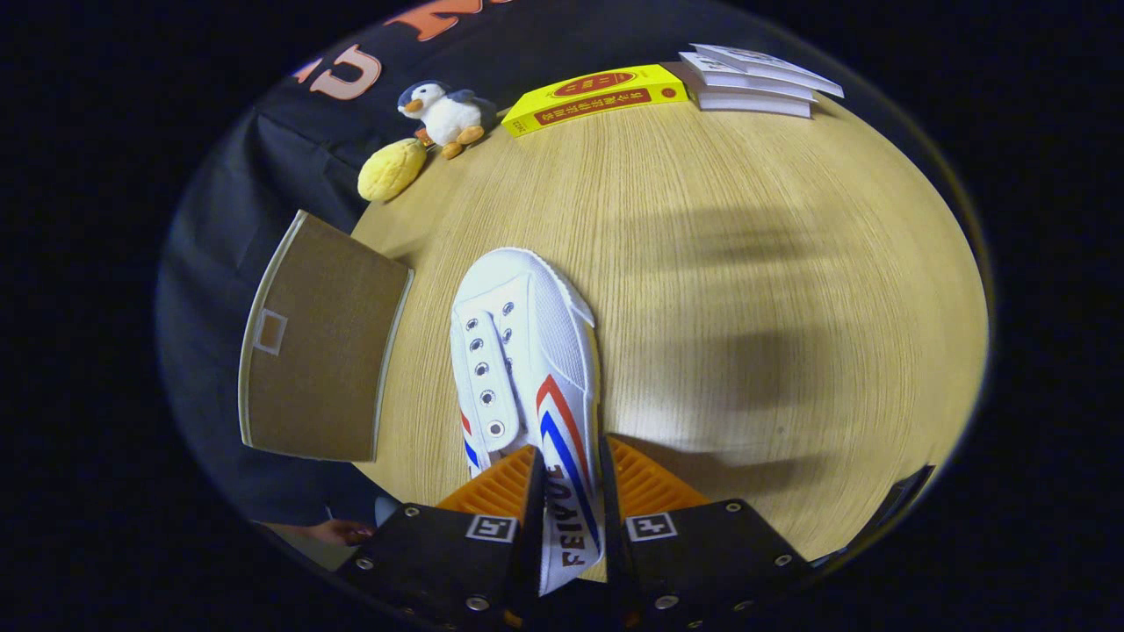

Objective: Open the storage box then place both shoes into the box .Put the left shoe in first, then the right shoe, with the right side of both shoes facing outward in a uniform manner.

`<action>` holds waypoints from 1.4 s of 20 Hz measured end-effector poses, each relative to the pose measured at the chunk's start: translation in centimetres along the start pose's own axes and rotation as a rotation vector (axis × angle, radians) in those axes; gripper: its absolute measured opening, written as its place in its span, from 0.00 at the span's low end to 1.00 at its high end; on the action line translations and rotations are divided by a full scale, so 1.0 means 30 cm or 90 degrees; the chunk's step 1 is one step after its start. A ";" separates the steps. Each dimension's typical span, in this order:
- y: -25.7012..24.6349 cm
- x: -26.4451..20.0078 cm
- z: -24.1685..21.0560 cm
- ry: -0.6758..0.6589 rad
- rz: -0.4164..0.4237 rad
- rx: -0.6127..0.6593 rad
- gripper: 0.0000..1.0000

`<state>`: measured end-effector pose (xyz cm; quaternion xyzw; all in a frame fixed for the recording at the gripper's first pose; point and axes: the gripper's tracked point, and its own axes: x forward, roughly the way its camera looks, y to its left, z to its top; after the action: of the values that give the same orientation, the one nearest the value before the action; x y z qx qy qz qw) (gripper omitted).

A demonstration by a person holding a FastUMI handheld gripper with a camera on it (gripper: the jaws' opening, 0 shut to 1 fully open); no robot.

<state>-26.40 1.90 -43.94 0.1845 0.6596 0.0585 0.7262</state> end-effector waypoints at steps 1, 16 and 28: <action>-0.008 0.001 0.005 -0.007 0.004 0.010 0.24; 0.367 -0.226 0.231 -0.128 0.096 0.072 0.05; 0.955 -0.254 0.268 -0.113 0.175 -0.011 0.05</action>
<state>-14.93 24.37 -26.41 0.2710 0.5611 0.1469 0.7682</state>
